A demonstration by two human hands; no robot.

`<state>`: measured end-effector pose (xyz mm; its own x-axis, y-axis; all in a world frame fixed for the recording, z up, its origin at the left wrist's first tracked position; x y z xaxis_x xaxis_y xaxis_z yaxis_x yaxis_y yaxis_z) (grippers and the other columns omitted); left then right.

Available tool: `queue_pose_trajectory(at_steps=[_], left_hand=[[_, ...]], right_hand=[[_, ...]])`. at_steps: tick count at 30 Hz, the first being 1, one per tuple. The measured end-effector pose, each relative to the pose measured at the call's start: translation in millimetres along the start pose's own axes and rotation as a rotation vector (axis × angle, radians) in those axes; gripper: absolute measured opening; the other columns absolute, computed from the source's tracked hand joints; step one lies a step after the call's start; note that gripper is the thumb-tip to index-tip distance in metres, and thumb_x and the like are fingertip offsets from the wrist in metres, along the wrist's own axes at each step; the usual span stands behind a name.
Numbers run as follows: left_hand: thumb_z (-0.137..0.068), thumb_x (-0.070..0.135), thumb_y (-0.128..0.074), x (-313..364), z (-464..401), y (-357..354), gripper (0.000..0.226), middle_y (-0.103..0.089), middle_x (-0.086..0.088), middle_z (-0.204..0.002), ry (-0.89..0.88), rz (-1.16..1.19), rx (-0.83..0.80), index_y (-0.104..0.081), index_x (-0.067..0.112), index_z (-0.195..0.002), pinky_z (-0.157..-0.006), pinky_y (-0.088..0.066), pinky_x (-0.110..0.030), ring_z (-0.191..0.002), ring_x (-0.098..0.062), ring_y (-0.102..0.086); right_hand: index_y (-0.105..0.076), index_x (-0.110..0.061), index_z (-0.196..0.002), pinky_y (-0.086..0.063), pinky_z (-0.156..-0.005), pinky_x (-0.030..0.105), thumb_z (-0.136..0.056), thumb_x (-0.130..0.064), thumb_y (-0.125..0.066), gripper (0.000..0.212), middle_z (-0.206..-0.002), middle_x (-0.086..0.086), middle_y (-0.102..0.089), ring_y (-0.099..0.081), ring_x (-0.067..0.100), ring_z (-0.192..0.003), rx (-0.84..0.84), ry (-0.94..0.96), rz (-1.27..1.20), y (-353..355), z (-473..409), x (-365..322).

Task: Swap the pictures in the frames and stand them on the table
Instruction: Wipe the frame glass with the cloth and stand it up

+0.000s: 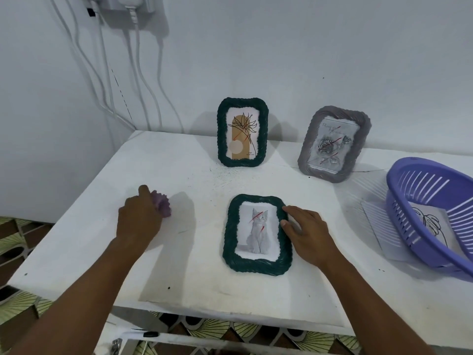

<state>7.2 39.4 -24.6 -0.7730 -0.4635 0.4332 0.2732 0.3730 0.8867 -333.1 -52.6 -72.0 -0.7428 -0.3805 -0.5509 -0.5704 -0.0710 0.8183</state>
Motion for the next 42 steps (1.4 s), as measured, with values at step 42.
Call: queue_pose_trajectory(at_steps=[42], left_hand=[[-0.096, 0.035, -0.046, 90.9, 43.6, -73.1, 0.041, -0.056, -0.005, -0.133, -0.567, 0.144, -0.317, -0.057, 0.012, -0.128, -0.105, -0.035, -0.032, -0.123, -0.025, -0.047]], right_hand=[[-0.056, -0.014, -0.12, -0.044, -0.065, 0.03, -0.1, -0.031, -0.041, 0.03, -0.091, 0.0, -0.064, -0.058, 0.01, -0.075, 0.232, -0.103, -0.432, 64.1, -1.1, -50.5]])
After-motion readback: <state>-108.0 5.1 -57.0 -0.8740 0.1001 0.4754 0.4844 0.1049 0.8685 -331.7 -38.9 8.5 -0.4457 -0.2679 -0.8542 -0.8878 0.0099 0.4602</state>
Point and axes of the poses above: each hand's wrist, its own z-axis away from the middle knuckle, its own y-axis out of the back of the hand, x = y × z, the point moved 7 cm from there along -z, towards the middle knuckle
